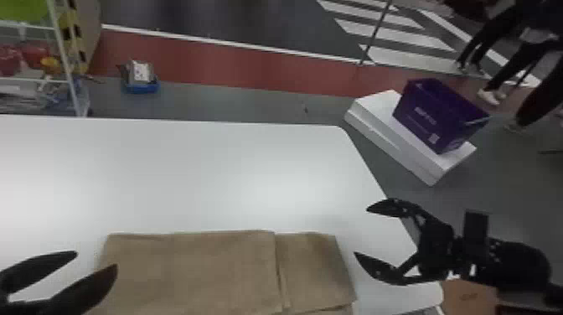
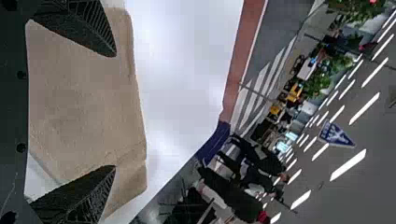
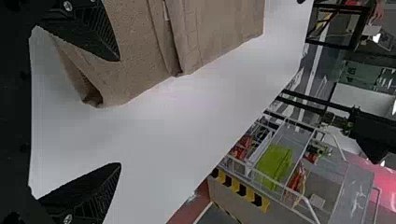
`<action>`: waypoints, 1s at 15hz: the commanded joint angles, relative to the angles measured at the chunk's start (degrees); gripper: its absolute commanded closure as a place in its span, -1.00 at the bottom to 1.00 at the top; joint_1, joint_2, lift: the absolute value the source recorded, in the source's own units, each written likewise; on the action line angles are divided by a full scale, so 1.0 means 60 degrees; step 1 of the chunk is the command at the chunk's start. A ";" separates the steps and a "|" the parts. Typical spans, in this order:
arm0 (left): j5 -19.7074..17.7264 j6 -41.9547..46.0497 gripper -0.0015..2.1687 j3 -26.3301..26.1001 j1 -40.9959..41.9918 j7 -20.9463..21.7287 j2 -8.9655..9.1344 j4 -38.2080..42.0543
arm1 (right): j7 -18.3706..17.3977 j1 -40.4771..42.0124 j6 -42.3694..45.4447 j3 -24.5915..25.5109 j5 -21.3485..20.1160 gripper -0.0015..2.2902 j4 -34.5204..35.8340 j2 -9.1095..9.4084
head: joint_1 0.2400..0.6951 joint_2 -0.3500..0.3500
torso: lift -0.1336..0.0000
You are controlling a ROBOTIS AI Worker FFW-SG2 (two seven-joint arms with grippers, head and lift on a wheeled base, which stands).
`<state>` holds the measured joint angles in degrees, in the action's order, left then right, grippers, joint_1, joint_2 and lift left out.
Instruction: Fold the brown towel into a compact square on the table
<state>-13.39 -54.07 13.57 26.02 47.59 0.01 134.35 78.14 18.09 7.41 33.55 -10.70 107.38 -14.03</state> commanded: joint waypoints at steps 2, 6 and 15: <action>-0.1548 0.0844 -0.98 0.1473 0.0073 -0.0681 0.0024 -0.0800 | 0.0031 0.0208 0.1496 -0.0406 -0.0400 -0.93 0.0443 0.0215 | 1.00 -0.82 | -1.00; -0.2149 0.1401 -0.98 0.2176 0.0073 -0.1076 0.0024 -0.1430 | 0.0031 0.0604 0.3986 -0.0934 -0.1542 -0.93 0.1190 0.0112 | 1.00 -0.27 | -1.00; -0.2412 0.1401 -0.97 0.2894 0.0102 -0.0915 0.0024 -0.1855 | 0.0031 -0.0363 0.6154 -0.2150 -0.4472 -0.84 0.0751 -0.1059 | 1.00 0.10 | -1.00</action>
<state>-27.89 -45.66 30.10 26.60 41.99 0.00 123.73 78.14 17.84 44.10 22.43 -35.54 113.24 -19.30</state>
